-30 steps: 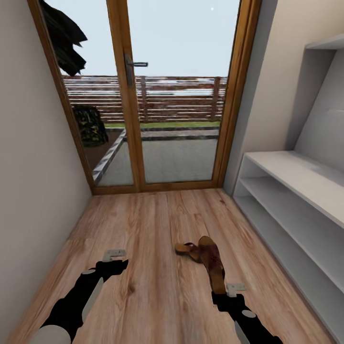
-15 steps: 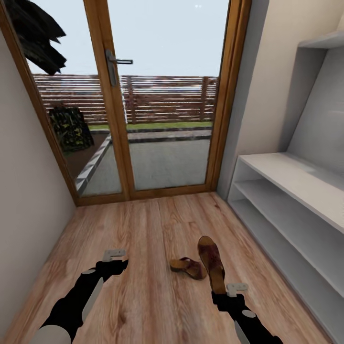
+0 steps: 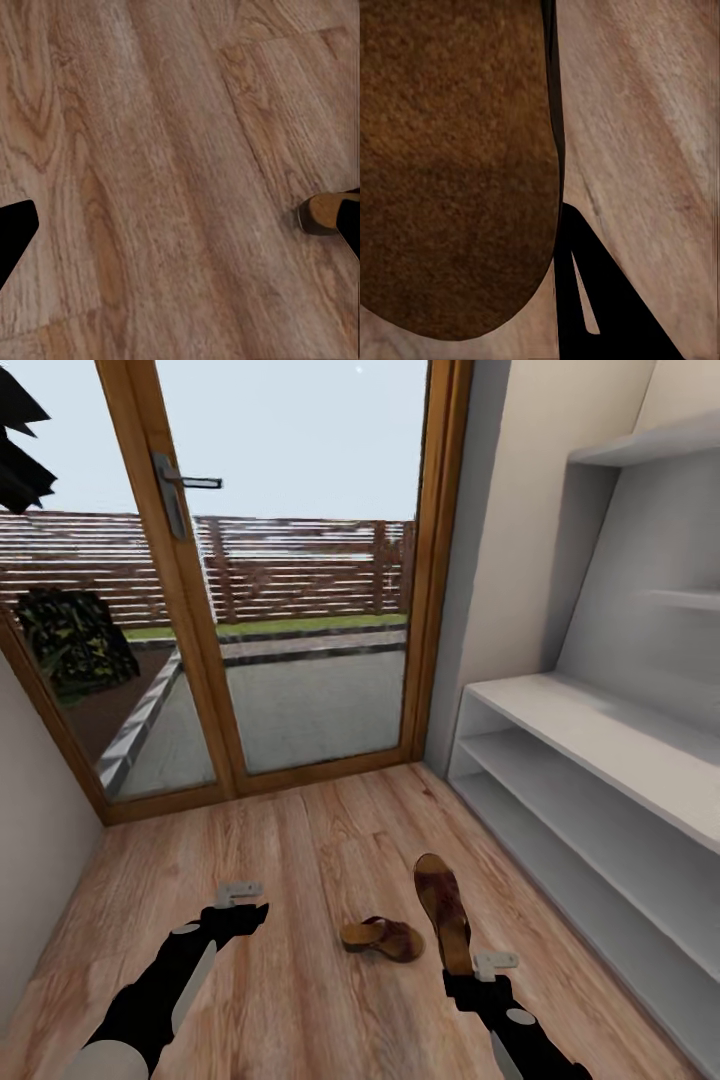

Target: Pick up the two gym shoes and the two sandals from the corridor floor and place them onto the hallstand (shoe rack) in the corridor, making sure they are on the rack and not on the floor. Arrange them so the two gym shoes are next to each other and the two sandals are next to each other.

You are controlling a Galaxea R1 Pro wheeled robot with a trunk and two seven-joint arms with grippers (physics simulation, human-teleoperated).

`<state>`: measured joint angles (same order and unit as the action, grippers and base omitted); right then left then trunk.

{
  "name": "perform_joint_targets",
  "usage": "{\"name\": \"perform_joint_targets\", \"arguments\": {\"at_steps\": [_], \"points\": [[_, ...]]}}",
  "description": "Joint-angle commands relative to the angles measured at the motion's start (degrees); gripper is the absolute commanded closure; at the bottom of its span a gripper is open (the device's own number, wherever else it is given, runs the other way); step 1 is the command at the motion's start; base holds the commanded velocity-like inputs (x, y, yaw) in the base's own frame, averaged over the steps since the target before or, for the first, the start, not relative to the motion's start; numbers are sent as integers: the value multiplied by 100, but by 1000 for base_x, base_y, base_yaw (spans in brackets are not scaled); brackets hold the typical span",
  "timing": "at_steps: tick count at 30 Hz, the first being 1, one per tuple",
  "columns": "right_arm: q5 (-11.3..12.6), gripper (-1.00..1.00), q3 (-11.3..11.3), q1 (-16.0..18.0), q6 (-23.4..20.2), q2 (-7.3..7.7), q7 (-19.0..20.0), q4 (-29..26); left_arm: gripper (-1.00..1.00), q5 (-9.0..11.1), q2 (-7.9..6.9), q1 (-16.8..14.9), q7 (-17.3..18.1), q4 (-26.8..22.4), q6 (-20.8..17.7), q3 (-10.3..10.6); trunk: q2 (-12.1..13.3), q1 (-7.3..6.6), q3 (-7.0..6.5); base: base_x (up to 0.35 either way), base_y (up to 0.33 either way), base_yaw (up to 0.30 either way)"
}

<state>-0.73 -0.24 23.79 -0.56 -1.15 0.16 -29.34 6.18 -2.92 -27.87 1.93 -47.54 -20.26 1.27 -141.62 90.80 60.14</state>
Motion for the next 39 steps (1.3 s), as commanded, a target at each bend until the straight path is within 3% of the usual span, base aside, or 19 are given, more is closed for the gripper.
{"name": "perform_joint_targets", "arguments": {"at_steps": [1,39], "points": [[12,100,-3,3,-6,-4,2,-1,-100,59,-6,0,-8,-9,-31,13,-2,-1,5,34,67,-290],[19,100,-4,3,-6,-1,2,-1,-100,59,-6,0,-8,-9,-31,12,-2,-1,5,2,14,-290]]}}
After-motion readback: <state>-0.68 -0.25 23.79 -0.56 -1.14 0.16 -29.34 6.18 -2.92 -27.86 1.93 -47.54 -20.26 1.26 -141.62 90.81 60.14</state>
